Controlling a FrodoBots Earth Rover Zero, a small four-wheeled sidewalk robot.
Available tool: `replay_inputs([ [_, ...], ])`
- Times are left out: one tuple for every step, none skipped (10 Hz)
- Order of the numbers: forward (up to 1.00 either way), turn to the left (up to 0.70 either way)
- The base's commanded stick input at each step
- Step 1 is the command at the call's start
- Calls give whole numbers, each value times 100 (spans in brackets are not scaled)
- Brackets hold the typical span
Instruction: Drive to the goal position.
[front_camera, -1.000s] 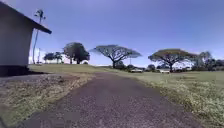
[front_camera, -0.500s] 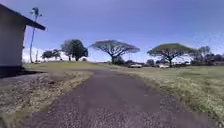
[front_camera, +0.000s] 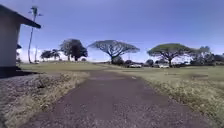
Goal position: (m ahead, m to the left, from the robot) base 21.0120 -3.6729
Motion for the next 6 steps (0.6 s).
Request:
replay_inputs([
  [100,0],
  [100,0],
  [100,0],
  [100,0],
  [100,19],
  [100,37],
])
